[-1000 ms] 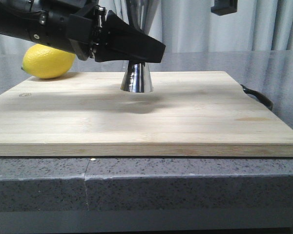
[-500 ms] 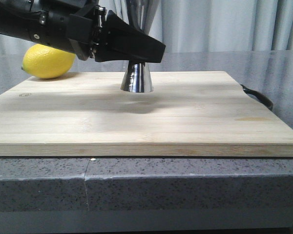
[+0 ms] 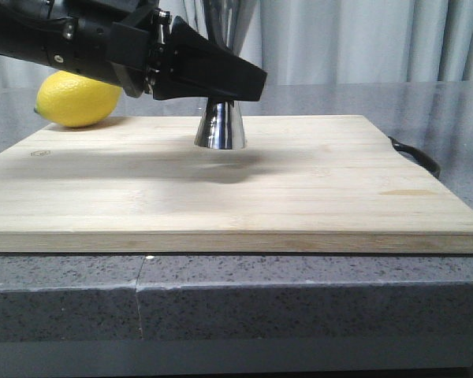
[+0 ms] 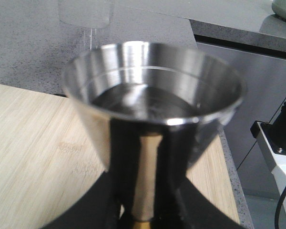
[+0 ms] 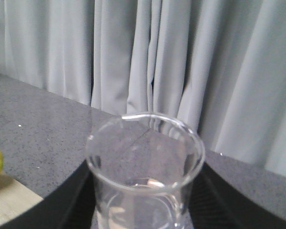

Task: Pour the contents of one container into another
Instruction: 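Lower the beaker onto the board with the right gripper and release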

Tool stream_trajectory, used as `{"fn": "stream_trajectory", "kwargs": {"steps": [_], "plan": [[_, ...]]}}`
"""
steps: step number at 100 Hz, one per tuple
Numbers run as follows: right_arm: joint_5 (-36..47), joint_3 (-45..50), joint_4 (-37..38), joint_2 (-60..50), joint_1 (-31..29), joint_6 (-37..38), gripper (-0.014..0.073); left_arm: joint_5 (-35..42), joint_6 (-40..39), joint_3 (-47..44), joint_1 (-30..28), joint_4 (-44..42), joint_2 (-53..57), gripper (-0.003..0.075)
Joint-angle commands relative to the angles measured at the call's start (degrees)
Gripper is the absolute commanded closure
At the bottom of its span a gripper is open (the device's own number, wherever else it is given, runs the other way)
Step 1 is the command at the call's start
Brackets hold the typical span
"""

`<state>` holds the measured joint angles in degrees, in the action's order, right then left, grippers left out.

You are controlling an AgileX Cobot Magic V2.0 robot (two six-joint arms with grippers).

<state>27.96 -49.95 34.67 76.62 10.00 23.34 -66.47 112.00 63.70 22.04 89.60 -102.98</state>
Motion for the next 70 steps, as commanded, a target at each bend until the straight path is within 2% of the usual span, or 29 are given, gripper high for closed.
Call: {"fn": "stream_trajectory", "kwargs": {"steps": [1,23,42,70], "plan": [[5.76,1.02,-1.26,-0.44,-1.56,1.08,0.0365,-6.81,-0.44,1.9,0.53,4.33,3.19,0.0739],[14.44,7.39,-1.26,3.71,-1.85,0.98,0.0365,-6.81,-0.44,1.9,0.53,4.42,3.19,0.0739],[19.76,7.51,-0.58,9.58,-1.85,0.77,0.0365,-6.81,-0.44,1.9,0.53,4.42,3.19,0.0739],[25.02,7.51,-0.57,16.21,-1.85,-4.19,0.0365,-6.81,-0.44,1.9,0.53,4.42,3.19,0.0739]]}}
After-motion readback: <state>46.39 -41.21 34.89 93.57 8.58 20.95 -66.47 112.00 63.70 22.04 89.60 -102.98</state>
